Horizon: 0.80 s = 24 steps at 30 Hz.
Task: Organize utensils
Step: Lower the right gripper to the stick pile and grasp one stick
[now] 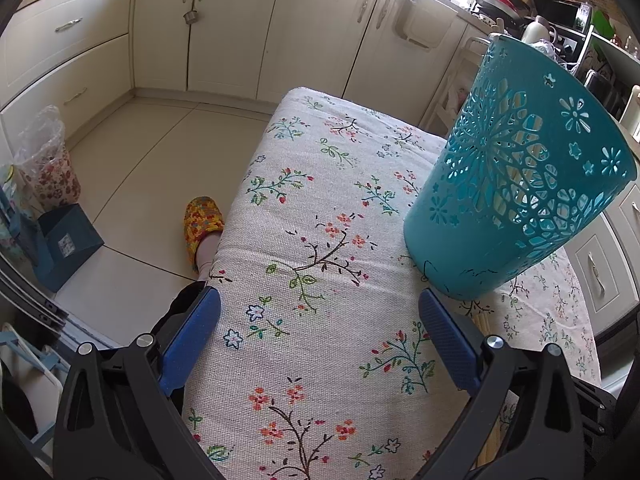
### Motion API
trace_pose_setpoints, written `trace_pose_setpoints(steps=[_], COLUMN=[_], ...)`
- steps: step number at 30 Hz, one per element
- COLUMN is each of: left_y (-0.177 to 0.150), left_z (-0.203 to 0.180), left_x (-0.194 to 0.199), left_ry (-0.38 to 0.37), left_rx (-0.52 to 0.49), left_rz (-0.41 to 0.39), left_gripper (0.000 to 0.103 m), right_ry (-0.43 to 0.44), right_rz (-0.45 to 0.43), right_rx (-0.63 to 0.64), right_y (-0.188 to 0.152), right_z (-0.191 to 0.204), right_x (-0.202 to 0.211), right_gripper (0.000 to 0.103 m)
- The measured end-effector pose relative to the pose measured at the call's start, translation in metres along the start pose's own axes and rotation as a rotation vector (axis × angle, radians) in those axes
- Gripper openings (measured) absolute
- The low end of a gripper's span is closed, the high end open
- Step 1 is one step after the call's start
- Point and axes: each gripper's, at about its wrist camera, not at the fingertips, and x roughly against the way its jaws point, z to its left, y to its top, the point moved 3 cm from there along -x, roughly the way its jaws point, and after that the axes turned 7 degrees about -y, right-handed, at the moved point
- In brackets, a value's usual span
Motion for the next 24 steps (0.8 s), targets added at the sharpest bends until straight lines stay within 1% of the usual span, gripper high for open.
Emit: trace_pose_setpoints(steps=[1, 2, 3, 7, 9, 13, 20, 23, 24], left_y=[0.0000, -0.0001, -0.0001, -0.0003, -0.0001, -0.0005, -0.0007, -0.0006, -0.0007], left_z=[-0.0001, 0.0002, 0.0000, -0.0005, -0.0015, -0.0024, -0.0037, -0.0051, -0.0054], left_x=[-0.0001, 0.0002, 0.0001, -0.0005, -0.0010, -0.0019, -0.0033, -0.0047, -0.0049], left_ry=[0.000, 0.000, 0.001, 0.007, 0.010, 0.020, 0.033, 0.044, 0.048], left_rx=[0.000, 0.000, -0.001, -0.005, -0.007, -0.014, -0.025, -0.032, -0.034], left_rz=[0.000, 0.000, 0.000, 0.003, 0.004, 0.009, 0.016, 0.020, 0.022], left_gripper=[0.095, 0.095, 0.095, 0.095, 0.095, 0.095, 0.095, 0.095, 0.095], right_ry=[0.009, 0.018, 0.022, 0.043, 0.037, 0.015, 0.018, 0.017, 0.036], right_rz=[-0.001, -0.005, -0.011, -0.026, -0.014, -0.019, -0.016, -0.018, -0.016], right_rx=[-0.008, -0.015, -0.017, -0.022, -0.013, 0.022, 0.004, 0.007, -0.010], right_y=[0.0003, 0.0001, -0.0007, -0.0016, -0.0025, -0.0022, -0.0008, -0.0012, -0.0017], right_z=[-0.0001, -0.0003, 0.0004, 0.0008, 0.0019, 0.0084, 0.0056, 0.0072, 0.0055], right_x=[-0.0003, 0.0001, 0.0020, 0.0044, 0.0015, 0.0000, -0.0004, 0.0000, 0.0001], right_gripper=[0.015, 0.023, 0.026, 0.026, 0.026, 0.026, 0.017, 0.017, 0.017])
